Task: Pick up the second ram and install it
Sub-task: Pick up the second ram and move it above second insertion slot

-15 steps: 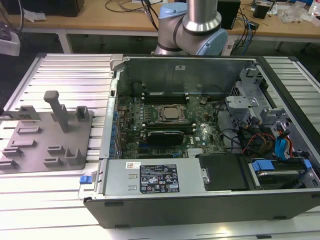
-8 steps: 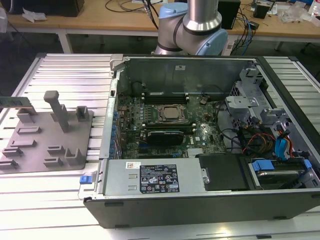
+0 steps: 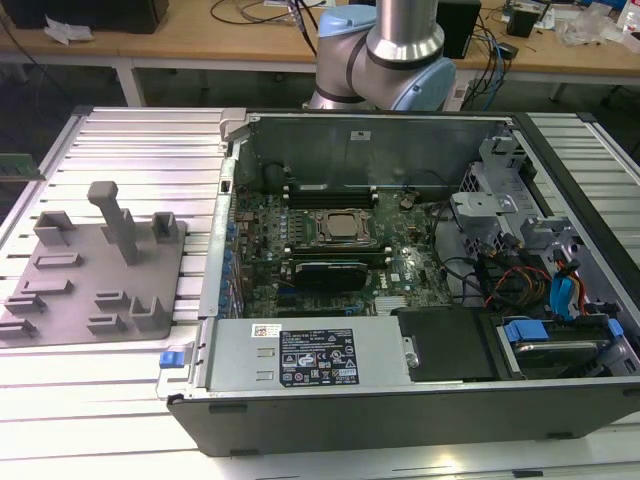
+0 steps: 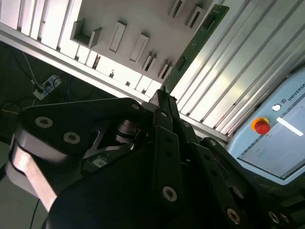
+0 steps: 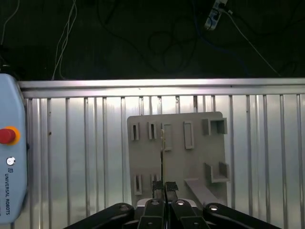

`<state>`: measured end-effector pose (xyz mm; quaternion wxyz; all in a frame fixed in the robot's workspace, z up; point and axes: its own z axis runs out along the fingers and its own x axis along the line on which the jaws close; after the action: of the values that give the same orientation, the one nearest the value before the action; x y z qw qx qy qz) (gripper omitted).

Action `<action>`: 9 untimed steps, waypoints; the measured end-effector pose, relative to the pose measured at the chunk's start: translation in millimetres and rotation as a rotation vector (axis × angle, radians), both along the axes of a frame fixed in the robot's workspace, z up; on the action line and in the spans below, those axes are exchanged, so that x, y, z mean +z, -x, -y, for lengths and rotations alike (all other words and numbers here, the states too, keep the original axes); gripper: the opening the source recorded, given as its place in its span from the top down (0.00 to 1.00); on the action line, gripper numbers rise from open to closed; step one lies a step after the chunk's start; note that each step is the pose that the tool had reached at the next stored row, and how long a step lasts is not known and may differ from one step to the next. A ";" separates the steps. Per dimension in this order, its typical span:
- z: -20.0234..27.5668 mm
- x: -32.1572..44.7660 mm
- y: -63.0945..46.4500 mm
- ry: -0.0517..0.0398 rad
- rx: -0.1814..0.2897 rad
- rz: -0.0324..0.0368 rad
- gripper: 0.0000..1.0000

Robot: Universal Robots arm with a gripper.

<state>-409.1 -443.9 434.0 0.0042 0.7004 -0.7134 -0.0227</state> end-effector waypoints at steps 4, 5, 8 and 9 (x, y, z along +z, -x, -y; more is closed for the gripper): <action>0.0 0.7 -0.9 0.0003 0.000 -0.0003 0.91; 0.0 0.6 -3.0 0.0001 0.000 -0.0001 0.91; 0.0 0.5 -7.6 0.0001 0.000 -0.0001 0.91; 0.0 0.5 -10.8 0.0001 0.000 -0.0001 0.91</action>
<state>-398.3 -443.8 434.5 0.0043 0.7003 -0.7134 -0.0227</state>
